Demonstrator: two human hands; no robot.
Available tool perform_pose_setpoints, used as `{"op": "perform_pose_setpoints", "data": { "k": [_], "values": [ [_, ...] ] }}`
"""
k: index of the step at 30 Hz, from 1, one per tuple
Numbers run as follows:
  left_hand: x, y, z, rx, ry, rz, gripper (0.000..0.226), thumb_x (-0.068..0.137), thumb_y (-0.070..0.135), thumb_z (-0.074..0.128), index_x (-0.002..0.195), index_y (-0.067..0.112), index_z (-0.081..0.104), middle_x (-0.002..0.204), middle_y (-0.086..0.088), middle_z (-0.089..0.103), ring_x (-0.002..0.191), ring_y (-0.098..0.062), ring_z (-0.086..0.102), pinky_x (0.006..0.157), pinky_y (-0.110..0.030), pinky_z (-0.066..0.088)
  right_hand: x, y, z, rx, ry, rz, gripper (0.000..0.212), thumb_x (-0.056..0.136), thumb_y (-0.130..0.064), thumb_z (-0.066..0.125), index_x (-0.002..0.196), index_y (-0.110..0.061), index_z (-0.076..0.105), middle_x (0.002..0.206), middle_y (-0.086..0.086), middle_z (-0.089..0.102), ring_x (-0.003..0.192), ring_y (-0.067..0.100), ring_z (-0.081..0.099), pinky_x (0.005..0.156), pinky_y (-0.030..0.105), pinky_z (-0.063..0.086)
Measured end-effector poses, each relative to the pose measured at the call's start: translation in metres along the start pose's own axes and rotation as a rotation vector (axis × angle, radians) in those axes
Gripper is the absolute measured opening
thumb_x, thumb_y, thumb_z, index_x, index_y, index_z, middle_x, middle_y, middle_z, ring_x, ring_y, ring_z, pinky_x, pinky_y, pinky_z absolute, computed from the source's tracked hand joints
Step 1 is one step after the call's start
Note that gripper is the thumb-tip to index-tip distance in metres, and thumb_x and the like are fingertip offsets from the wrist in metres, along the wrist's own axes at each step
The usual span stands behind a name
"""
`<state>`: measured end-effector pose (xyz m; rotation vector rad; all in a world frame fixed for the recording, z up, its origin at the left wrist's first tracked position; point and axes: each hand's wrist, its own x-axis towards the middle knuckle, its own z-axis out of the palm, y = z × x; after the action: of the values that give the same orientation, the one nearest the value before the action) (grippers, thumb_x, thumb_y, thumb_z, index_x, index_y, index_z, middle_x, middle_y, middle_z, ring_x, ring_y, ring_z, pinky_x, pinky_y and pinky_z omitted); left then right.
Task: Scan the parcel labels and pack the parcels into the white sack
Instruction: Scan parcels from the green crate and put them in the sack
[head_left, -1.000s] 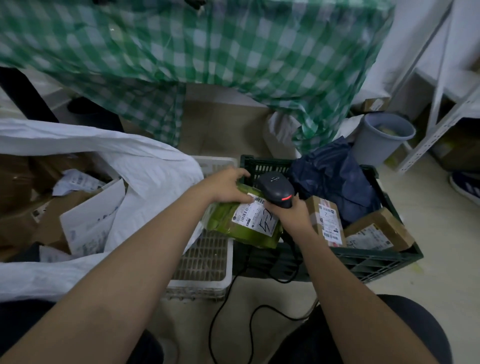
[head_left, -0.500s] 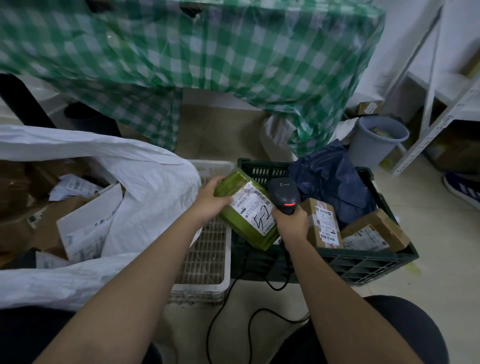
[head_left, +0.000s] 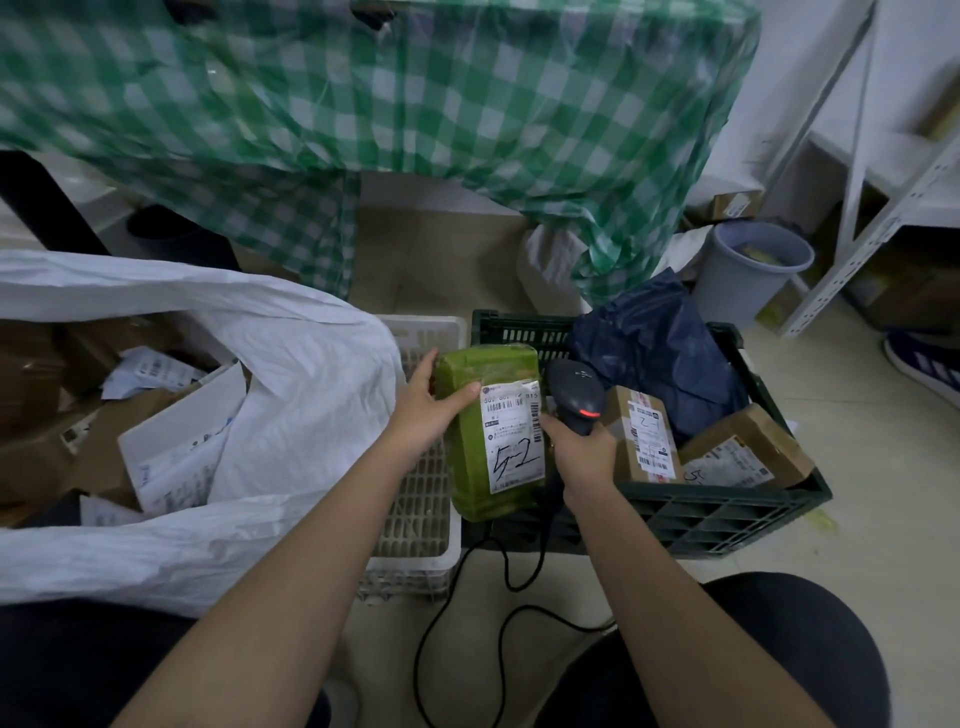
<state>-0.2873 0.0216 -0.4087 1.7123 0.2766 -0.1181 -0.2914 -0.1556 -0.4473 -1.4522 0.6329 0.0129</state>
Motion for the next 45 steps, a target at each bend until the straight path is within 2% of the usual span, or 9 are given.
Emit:
{"op": "perform_pose_setpoints", "data": {
  "k": [5, 7, 11, 15, 19, 27, 33, 40, 45],
  "values": [
    [-0.017, -0.001, -0.008, -0.034, -0.119, -0.044, 0.091, 0.089, 0.026, 0.066, 0.153, 0.038, 0.002, 0.156, 0.003, 0.026, 0.139, -0.024, 0.034, 0.097, -0.044, 0.043, -0.012, -0.008, 0.0, -0.007, -0.046, -0.038, 0.034, 0.078, -0.016, 0.077, 0.109, -0.011, 0.063, 0.102, 0.008, 0.07, 0.098, 0.027, 0.065, 0.094, 0.048, 0.052],
    [-0.023, -0.001, -0.018, 0.004, -0.071, -0.01, 0.088, 0.089, 0.028, 0.065, 0.153, 0.035, 0.006, 0.155, 0.001, 0.029, 0.138, -0.022, 0.034, 0.1, -0.044, 0.042, -0.019, -0.014, -0.003, -0.052, -0.102, -0.104, 0.038, 0.08, -0.018, 0.076, 0.114, -0.01, 0.063, 0.103, 0.005, 0.069, 0.1, 0.024, 0.064, 0.093, 0.043, 0.051],
    [-0.033, -0.003, -0.047, -0.064, 0.013, -0.031, 0.086, 0.088, 0.03, 0.067, 0.153, 0.032, 0.01, 0.149, -0.008, 0.037, 0.128, -0.025, 0.046, 0.094, -0.042, 0.049, -0.04, -0.025, -0.004, -0.188, -0.234, -0.261, 0.017, 0.082, -0.021, 0.076, 0.091, -0.024, 0.061, 0.085, -0.01, 0.065, 0.081, 0.004, 0.059, 0.073, 0.026, 0.046],
    [-0.053, -0.001, -0.078, -0.156, 0.144, -0.015, 0.071, 0.087, 0.028, 0.068, 0.144, 0.022, 0.027, 0.14, -0.006, 0.047, 0.118, -0.021, 0.054, 0.075, -0.027, 0.052, -0.064, -0.029, 0.015, -0.344, -0.319, -0.352, 0.02, 0.078, -0.028, 0.078, 0.082, -0.01, 0.069, 0.077, 0.003, 0.071, 0.075, 0.015, 0.064, 0.073, 0.037, 0.052],
    [-0.077, 0.0, -0.115, -0.216, 0.241, -0.005, 0.064, 0.086, 0.03, 0.07, 0.139, 0.021, 0.035, 0.133, -0.004, 0.054, 0.112, -0.02, 0.059, 0.067, -0.025, 0.052, -0.096, -0.035, 0.037, -0.467, -0.439, -0.447, 0.024, 0.081, -0.027, 0.076, 0.077, -0.006, 0.064, 0.069, 0.004, 0.064, 0.061, 0.005, 0.053, 0.053, 0.014, 0.039],
    [-0.113, 0.004, -0.176, -0.328, 0.416, 0.03, 0.066, 0.085, 0.025, 0.071, 0.142, 0.021, 0.036, 0.125, 0.002, 0.056, 0.106, -0.017, 0.061, 0.07, -0.029, 0.053, -0.145, -0.025, 0.057, -0.632, -0.557, -0.554, 0.032, 0.081, -0.028, 0.074, 0.075, 0.002, 0.063, 0.067, 0.016, 0.064, 0.058, 0.013, 0.055, 0.053, 0.026, 0.039],
    [-0.126, 0.008, -0.182, -0.354, 0.426, 0.087, 0.042, 0.087, 0.021, 0.069, 0.12, 0.03, 0.044, 0.11, 0.007, 0.062, 0.101, -0.014, 0.063, 0.067, -0.026, 0.051, -0.161, -0.025, 0.059, -0.613, -0.572, -0.538, 0.029, 0.072, -0.019, 0.068, 0.066, 0.007, 0.056, 0.067, 0.026, 0.06, 0.057, 0.019, 0.049, 0.057, 0.03, 0.038],
    [-0.134, 0.01, -0.185, -0.391, 0.426, 0.123, 0.041, 0.089, 0.019, 0.067, 0.12, 0.029, 0.042, 0.118, 0.002, 0.059, 0.097, -0.011, 0.062, 0.064, -0.024, 0.05, -0.172, -0.031, 0.062, -0.651, -0.57, -0.58, 0.043, 0.055, -0.038, 0.057, 0.064, 0.005, 0.057, 0.065, 0.023, 0.062, 0.067, 0.039, 0.063, 0.062, 0.045, 0.053],
    [-0.136, 0.011, -0.189, -0.391, 0.463, 0.149, 0.044, 0.088, 0.019, 0.068, 0.123, 0.028, 0.043, 0.125, 0.001, 0.056, 0.101, -0.013, 0.061, 0.065, -0.023, 0.05, -0.175, -0.032, 0.066, -0.617, -0.557, -0.556, 0.037, 0.068, -0.024, 0.067, 0.069, 0.011, 0.057, 0.067, 0.028, 0.061, 0.056, 0.018, 0.049, 0.054, 0.031, 0.038]
  ]
}}
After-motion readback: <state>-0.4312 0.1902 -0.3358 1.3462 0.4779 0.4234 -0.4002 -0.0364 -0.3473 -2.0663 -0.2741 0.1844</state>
